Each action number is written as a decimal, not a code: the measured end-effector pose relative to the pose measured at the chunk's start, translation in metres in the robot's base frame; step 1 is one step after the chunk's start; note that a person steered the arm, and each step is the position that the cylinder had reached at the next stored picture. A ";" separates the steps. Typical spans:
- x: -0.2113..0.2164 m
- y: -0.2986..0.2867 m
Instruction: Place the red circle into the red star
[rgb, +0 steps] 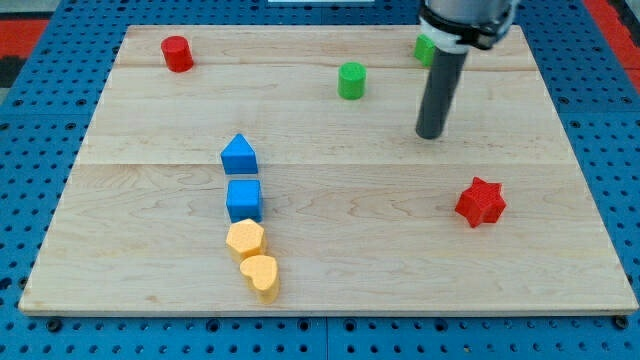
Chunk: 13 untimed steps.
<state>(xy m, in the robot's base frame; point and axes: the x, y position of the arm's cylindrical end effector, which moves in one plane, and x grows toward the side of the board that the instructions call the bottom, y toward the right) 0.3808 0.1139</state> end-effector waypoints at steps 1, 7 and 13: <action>-0.033 -0.022; -0.158 -0.311; -0.085 -0.210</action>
<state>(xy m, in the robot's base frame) 0.2958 -0.0962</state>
